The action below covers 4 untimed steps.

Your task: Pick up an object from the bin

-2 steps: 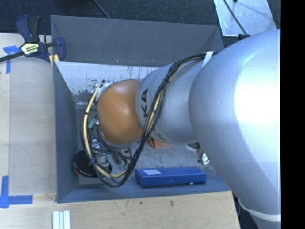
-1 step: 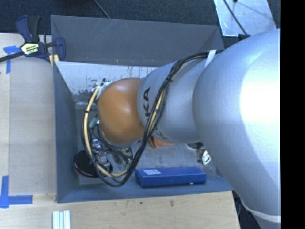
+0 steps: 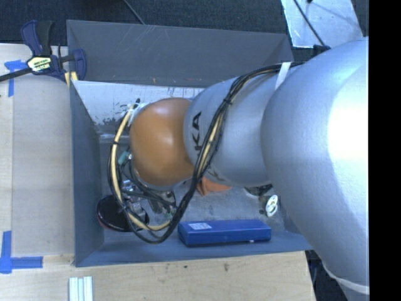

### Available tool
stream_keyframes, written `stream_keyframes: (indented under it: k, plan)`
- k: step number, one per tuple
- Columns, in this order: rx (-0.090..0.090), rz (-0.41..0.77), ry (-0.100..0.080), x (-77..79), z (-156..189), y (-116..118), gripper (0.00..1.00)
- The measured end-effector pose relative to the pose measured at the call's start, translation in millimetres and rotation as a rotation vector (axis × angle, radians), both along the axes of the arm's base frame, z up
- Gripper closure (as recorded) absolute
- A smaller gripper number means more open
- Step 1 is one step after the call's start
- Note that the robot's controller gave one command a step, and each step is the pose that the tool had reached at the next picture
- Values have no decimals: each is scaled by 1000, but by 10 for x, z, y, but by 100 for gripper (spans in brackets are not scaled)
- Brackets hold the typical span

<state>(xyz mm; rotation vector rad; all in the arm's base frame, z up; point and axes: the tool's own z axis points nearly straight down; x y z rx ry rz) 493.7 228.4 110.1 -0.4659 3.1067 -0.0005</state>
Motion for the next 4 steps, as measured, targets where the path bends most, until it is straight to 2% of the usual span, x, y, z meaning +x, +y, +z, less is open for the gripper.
stream_keyframes:
  k: [2, 4]
  plan:
    - [1, 0, -3, 8, 197, 5, 100]
    - [-1, 0, 2, -3, 485, 0, 100]
